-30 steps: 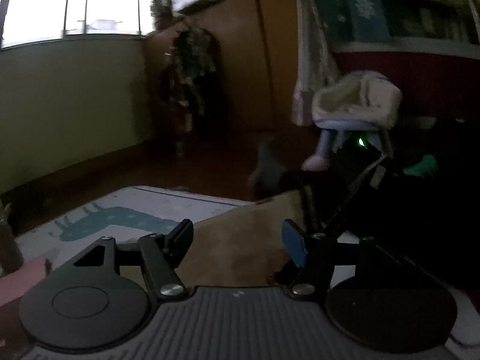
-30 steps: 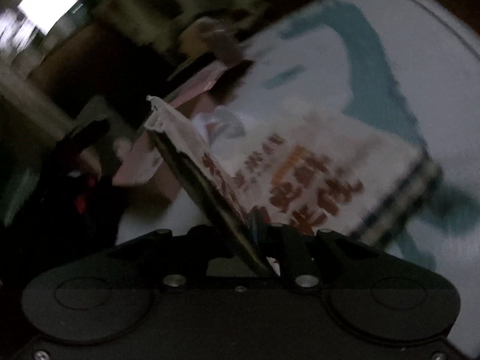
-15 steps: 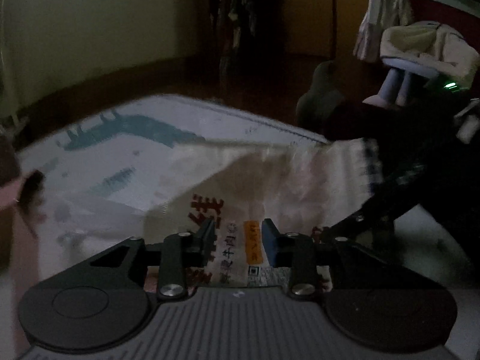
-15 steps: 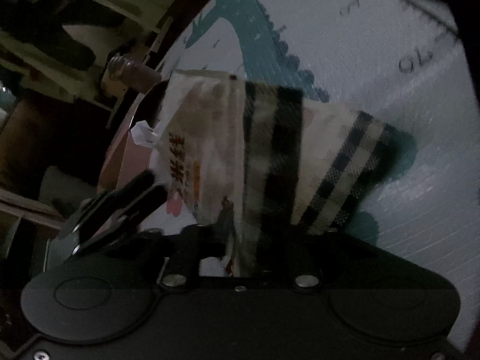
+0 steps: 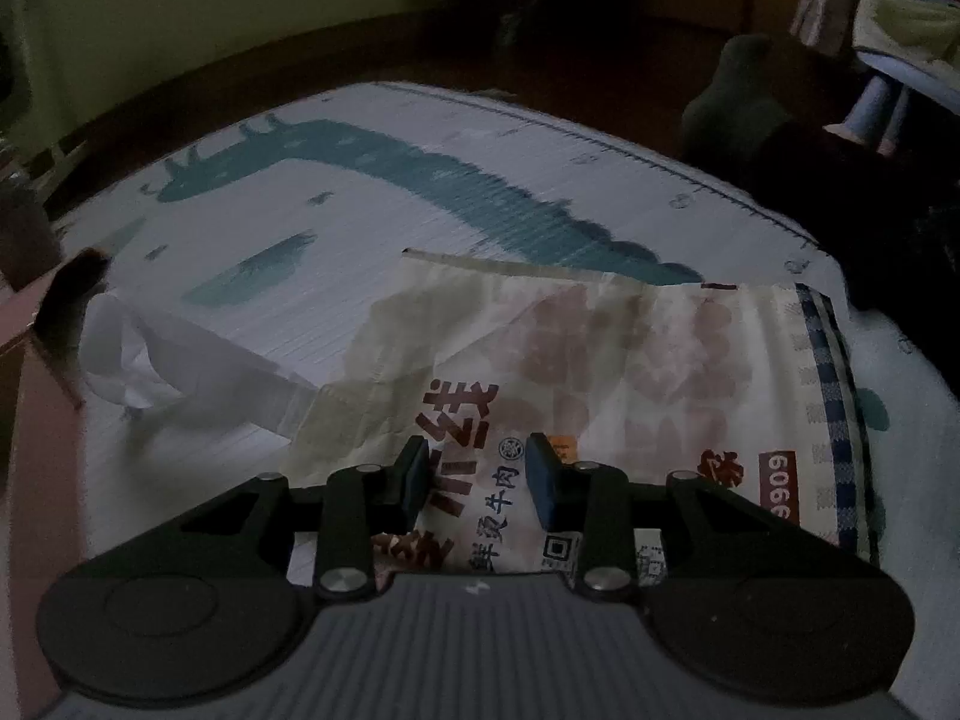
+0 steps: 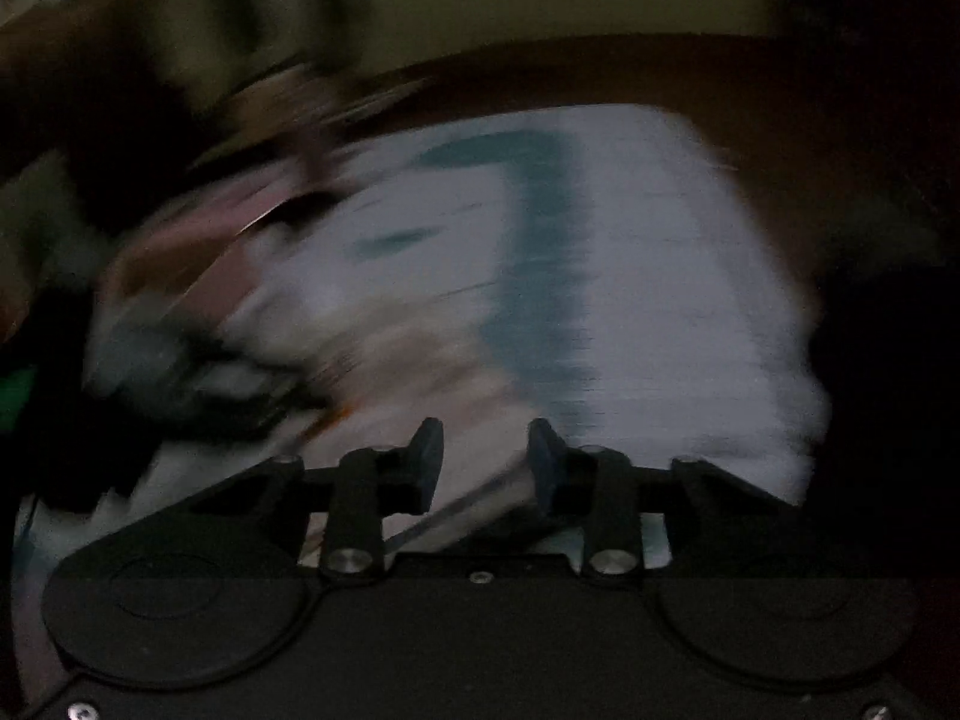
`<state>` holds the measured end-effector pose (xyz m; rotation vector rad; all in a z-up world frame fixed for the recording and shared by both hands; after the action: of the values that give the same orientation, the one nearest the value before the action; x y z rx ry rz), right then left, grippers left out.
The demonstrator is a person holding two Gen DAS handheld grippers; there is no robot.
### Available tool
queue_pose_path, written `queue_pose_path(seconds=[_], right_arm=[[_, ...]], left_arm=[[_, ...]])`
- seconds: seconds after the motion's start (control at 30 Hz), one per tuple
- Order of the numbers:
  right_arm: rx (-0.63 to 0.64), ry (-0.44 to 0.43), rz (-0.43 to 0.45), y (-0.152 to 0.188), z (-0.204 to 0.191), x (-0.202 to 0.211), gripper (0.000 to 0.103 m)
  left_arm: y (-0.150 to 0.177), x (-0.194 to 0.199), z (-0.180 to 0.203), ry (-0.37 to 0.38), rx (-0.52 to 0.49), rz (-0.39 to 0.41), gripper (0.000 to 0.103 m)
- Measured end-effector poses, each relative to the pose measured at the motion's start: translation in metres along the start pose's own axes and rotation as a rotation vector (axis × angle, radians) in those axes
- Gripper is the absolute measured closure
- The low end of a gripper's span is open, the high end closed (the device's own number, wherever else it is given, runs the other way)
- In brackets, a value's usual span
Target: Fold shopping bag
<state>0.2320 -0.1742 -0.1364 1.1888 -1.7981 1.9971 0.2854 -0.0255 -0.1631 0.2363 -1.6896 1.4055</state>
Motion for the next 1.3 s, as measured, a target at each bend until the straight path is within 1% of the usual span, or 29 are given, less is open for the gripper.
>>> queue_pose_path(seconds=[0.07,0.17,0.2,0.27,0.4,0.43,0.5,0.6,0.7,0.8,0.87,0.93,1.03,1.07,1.1,1.17,1.23,1.3], right_arm=[[0.090,-0.002,-0.043,0.010,-0.014,-0.013,0.073],[0.226,-0.006,-0.107,0.025,-0.033,-0.032,0.074],[0.251,-0.007,-0.119,0.027,-0.036,-0.034,0.074],[0.261,-0.003,-0.127,0.025,-0.035,-0.034,0.074],[0.267,0.024,-0.138,0.024,-0.032,-0.038,0.074],[0.262,0.023,-0.140,0.024,-0.032,-0.039,0.074],[0.248,0.017,-0.143,0.025,-0.030,-0.043,0.074],[0.232,0.013,-0.147,0.025,-0.030,-0.040,0.073],[0.223,0.012,-0.148,0.025,-0.034,-0.034,0.073],[0.205,0.004,-0.146,0.026,-0.035,-0.031,0.073],[0.197,0.000,-0.141,0.027,-0.037,-0.030,0.073],[0.193,0.000,-0.140,0.027,-0.038,-0.030,0.072],[0.184,0.003,-0.141,0.027,-0.039,-0.031,0.072],[0.179,0.004,-0.142,0.027,-0.039,-0.032,0.072],[0.176,0.004,-0.143,0.026,-0.039,-0.032,0.072],[0.174,0.007,-0.145,0.026,-0.040,-0.033,0.072],[0.176,0.009,-0.147,0.026,-0.040,-0.033,0.072],[0.176,0.009,-0.148,0.026,-0.041,-0.032,0.072]], left_arm=[[-0.001,0.011,0.001,0.015,0.037,0.050,0.068],[-0.006,0.026,0.020,0.063,0.051,0.108,0.068],[-0.006,0.026,0.027,0.081,0.042,0.110,0.068],[-0.006,0.023,0.046,0.115,0.011,0.102,0.068],[0.000,0.002,0.062,0.145,-0.002,0.043,0.068],[-0.001,-0.006,0.064,0.136,-0.017,0.029,0.069],[-0.008,-0.016,0.062,0.122,-0.024,0.029,0.069],[-0.026,-0.034,0.049,0.049,-0.041,0.028,0.069],[-0.037,-0.045,0.022,0.032,0.055,0.039,0.069],[-0.051,-0.057,-0.009,-0.016,0.117,0.035,0.069],[-0.057,-0.062,-0.018,-0.046,0.108,0.025,0.069],[-0.059,-0.064,-0.022,-0.051,0.122,0.020,0.069],[-0.061,-0.061,-0.018,-0.070,0.086,-0.022,0.069],[-0.061,-0.054,-0.016,-0.083,0.081,-0.016,0.069],[-0.061,-0.044,-0.010,-0.087,0.070,0.025,0.069],[-0.056,-0.026,0.003,-0.060,0.060,0.088,0.068],[-0.041,-0.012,0.016,-0.053,0.057,0.108,0.069],[-0.020,-0.003,0.026,-0.042,0.060,0.102,0.069]])
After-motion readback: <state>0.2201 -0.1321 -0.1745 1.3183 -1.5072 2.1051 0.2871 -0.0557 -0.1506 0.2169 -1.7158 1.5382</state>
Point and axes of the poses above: each gripper's, at about its wrist camera, not at the fingertips, and x roughly against the way its jaws point, z to its right, y to its underside, the point moved 10 cm from there along -x, roughly the way its jaws point, and after that the axes turned 9 degrees about y, right-handed, at the moved point
